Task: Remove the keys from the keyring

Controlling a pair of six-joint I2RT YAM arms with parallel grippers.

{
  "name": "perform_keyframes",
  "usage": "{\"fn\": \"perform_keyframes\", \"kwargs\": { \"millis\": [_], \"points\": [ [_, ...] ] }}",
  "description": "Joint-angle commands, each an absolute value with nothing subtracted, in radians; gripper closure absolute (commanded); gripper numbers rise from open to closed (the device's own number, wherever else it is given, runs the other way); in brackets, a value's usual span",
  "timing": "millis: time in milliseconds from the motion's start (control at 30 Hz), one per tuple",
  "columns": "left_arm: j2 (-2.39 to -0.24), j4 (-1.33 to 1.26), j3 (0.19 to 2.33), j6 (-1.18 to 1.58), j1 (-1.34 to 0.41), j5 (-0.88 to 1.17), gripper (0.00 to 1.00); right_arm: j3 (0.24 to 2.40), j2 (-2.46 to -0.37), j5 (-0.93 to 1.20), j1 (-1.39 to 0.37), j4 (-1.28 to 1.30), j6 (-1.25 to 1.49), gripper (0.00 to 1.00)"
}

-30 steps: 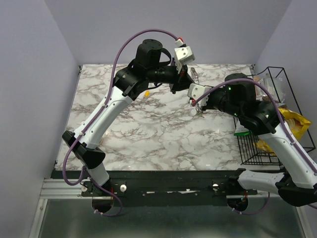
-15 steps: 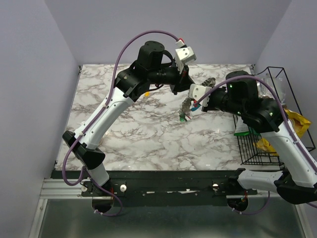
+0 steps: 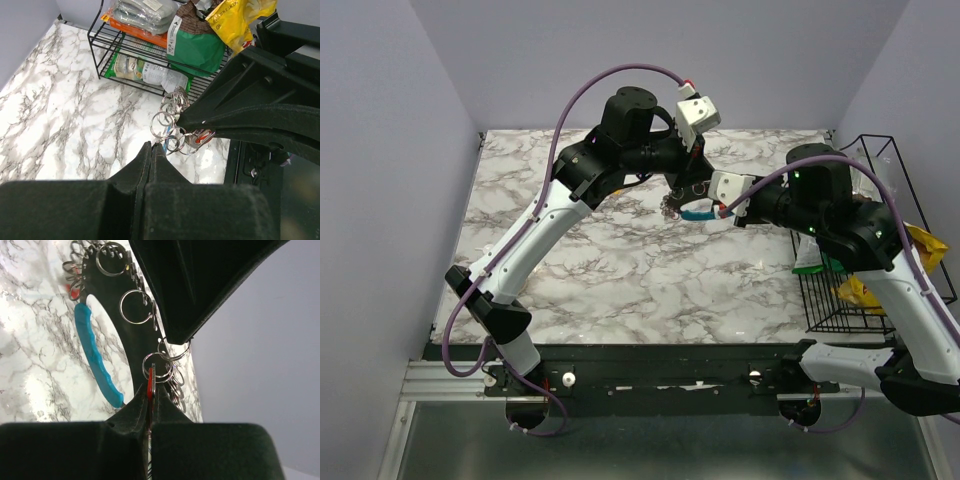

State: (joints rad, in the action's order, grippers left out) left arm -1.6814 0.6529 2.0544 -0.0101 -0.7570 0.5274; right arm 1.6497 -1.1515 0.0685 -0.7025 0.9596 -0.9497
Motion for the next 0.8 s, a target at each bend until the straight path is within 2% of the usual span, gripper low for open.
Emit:
{"fn": "perform_keyframes", "kwargs": {
  "millis": [0, 200, 767],
  "points": [
    [-1.661, 0.584, 2.068, -0.048, -0.715, 0.330, 1.00, 1.666, -1.091, 0.109, -0.698, 1.058, -0.951, 0.99],
    [-1.663, 0.584, 2.075, -0.040, -0.715, 0.331, 1.00, 1.600, -1.074, 0.017, -0.693, 1.000, -0.954, 0.99],
    [-1.643, 0.588, 2.046, -0.044, -0.715, 0.327, 1.00, 1.677, -1.097, -0.117, -0.643, 0.833, -0.881, 0.99]
  ]
}}
